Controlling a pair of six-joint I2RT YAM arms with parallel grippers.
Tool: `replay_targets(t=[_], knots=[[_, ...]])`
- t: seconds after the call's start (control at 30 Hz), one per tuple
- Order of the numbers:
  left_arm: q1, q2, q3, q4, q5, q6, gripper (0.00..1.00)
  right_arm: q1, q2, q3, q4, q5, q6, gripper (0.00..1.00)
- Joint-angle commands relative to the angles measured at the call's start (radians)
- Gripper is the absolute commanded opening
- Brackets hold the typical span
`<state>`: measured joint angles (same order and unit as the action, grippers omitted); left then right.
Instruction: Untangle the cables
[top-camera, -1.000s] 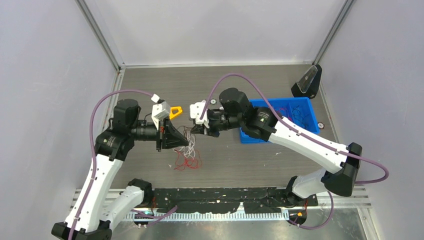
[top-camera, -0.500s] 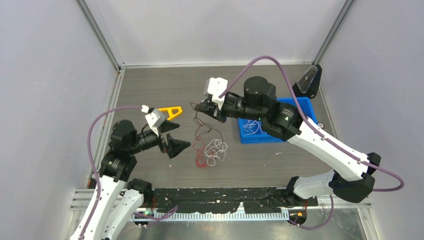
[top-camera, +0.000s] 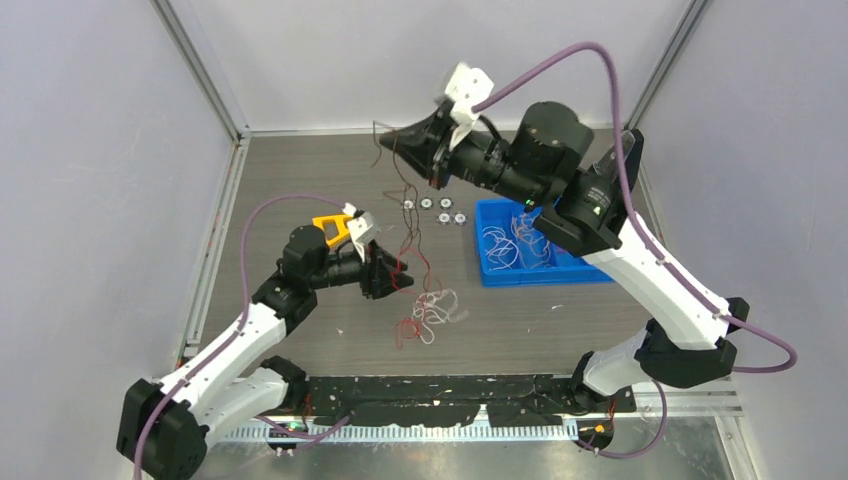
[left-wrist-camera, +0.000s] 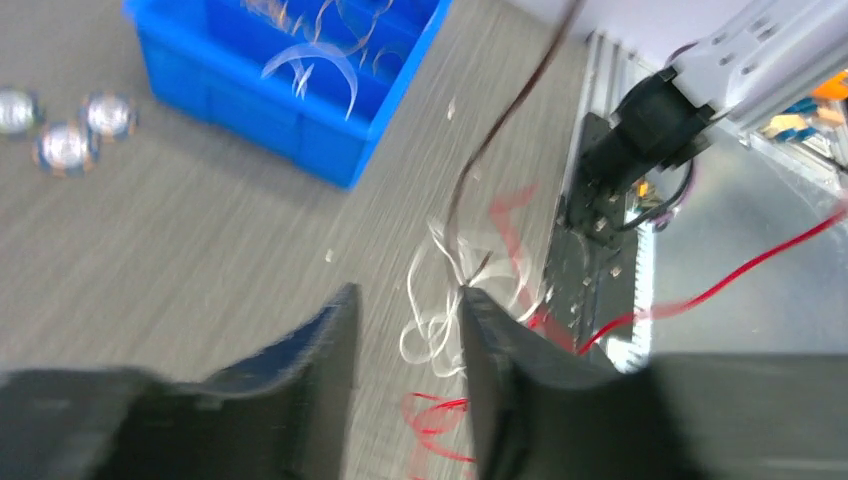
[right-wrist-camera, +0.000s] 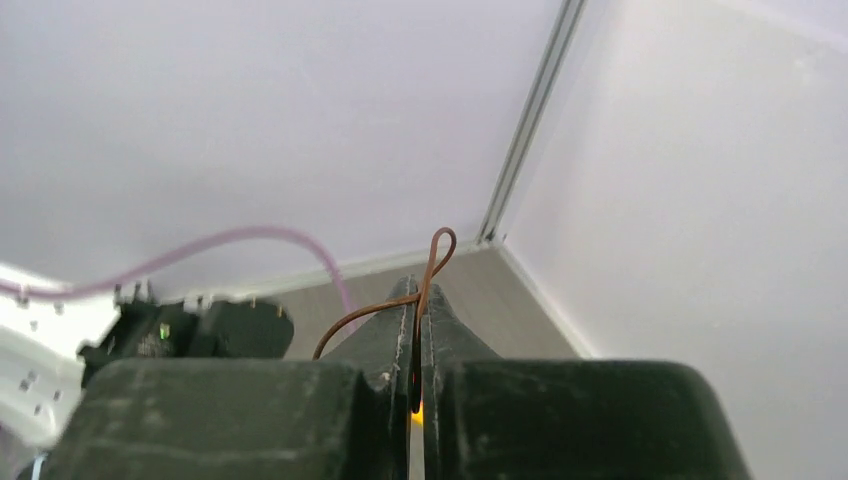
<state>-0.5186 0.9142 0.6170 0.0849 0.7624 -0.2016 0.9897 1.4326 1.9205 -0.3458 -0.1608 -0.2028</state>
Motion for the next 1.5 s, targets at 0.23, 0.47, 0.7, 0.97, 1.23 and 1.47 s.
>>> replay_targets(t=[0.23, 0.47, 0.7, 0.97, 1.23, 1.47], knots=[[0.239, -0.122, -0.207, 0.015, 0.074, 0.002, 0.49, -0.068, 0.077, 0.383, 0.057, 0.088, 0.006, 0.05], [0.243, -0.398, 0.049, -0.276, 0.138, 0.249, 0.99, -0.068, 0.043, 0.172, 0.092, 0.045, 0.019, 0.06], [0.019, -0.169, 0.152, 0.094, -0.103, -0.025, 1.00, -0.068, 0.096, 0.217, 0.079, 0.009, 0.032, 0.05], [-0.061, 0.045, 0.222, 0.123, -0.228, 0.114, 1.00, -0.068, 0.060, 0.223, 0.064, -0.080, 0.127, 0.05], [-0.066, 0.125, 0.023, 0.278, -0.107, -0.019, 0.69, -0.073, 0.063, 0.327, 0.087, -0.050, 0.163, 0.05], [-0.059, 0.278, -0.133, 0.304, -0.237, -0.023, 0.26, -0.079, 0.178, 0.641, 0.159, 0.064, 0.170, 0.05]])
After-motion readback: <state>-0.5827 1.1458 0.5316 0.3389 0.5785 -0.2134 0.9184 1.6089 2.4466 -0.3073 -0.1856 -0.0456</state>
